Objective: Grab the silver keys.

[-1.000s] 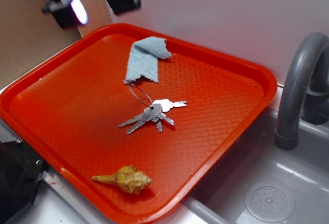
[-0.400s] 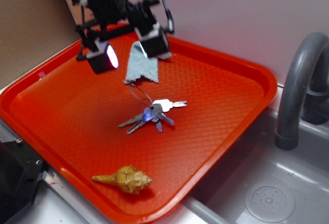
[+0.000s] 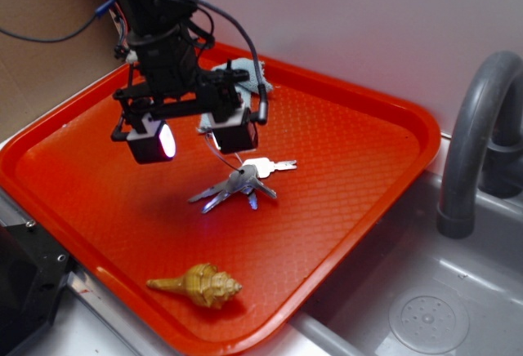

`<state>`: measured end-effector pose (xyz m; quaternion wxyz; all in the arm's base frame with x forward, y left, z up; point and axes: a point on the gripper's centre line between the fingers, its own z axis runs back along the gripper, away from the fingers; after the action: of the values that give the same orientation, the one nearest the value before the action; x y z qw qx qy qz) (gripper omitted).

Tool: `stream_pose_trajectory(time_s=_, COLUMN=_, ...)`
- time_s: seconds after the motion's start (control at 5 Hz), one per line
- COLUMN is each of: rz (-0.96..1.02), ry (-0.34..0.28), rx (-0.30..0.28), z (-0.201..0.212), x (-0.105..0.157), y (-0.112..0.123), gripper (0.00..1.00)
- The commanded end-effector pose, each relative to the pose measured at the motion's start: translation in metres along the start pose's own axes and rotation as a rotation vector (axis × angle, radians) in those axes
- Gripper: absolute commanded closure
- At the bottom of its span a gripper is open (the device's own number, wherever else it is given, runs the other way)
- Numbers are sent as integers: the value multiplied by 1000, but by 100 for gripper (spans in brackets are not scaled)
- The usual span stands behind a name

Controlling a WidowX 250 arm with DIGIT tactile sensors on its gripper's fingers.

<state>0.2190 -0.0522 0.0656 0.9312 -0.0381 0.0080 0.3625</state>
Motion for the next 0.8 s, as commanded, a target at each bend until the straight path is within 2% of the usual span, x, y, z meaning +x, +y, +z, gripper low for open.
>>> stream_pose_trajectory(time_s=0.0, rz=-28, ry=-76, rx=-59, z=29, x=15, y=-3, gripper=0)
stream_pose_trajectory(time_s=0.2, rz=5, ry=-84, rx=-57, z=28, x=26, y=7, gripper=0)
stream_pose_trajectory(time_s=0.6, rz=40, ry=-58, rx=-32, z=10, x=43, y=10, gripper=0)
